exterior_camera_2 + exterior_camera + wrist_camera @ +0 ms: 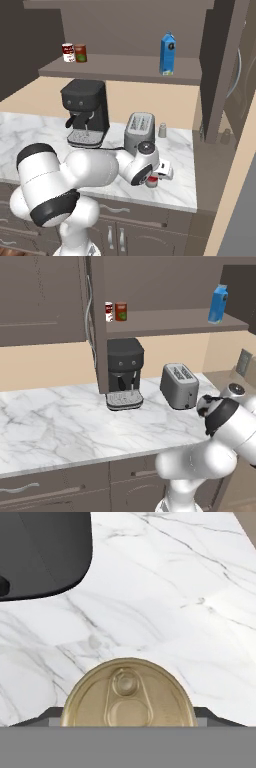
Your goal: Pick the cans from the counter and place them in their designated side in the cabinet.
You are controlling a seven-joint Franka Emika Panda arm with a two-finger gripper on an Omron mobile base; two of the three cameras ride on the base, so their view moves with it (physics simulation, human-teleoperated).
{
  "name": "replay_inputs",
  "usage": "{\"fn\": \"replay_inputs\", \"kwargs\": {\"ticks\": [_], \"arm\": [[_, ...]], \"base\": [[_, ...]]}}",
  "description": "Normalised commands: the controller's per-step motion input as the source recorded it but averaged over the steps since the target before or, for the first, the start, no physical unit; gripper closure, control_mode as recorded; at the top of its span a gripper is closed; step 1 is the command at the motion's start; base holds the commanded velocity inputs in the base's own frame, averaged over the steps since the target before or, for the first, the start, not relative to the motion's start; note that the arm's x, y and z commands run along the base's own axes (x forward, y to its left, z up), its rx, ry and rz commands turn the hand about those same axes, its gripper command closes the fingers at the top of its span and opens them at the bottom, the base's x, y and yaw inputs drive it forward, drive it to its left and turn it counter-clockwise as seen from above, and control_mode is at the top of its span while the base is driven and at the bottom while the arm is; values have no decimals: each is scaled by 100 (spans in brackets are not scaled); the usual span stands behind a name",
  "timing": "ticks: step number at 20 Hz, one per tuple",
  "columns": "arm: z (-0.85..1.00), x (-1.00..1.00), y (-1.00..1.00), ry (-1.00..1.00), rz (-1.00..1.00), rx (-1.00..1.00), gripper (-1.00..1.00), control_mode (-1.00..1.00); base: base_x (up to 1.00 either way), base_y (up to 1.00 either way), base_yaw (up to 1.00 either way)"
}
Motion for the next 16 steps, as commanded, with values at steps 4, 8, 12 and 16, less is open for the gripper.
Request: {"fn": "replay_inputs", "kwargs": {"ticks": [4, 8, 12, 16], "arm": [[-1, 1, -12, 0, -1, 1, 100, -100], [2, 0, -18, 0, -2, 2, 100, -100], [18, -1, -11, 0, -1, 3, 100, -100], [26, -8, -6, -1, 0, 3, 100, -100]], "base": [[0, 0, 0], [0, 0, 0], [0, 0, 0], [0, 0, 0]]}}
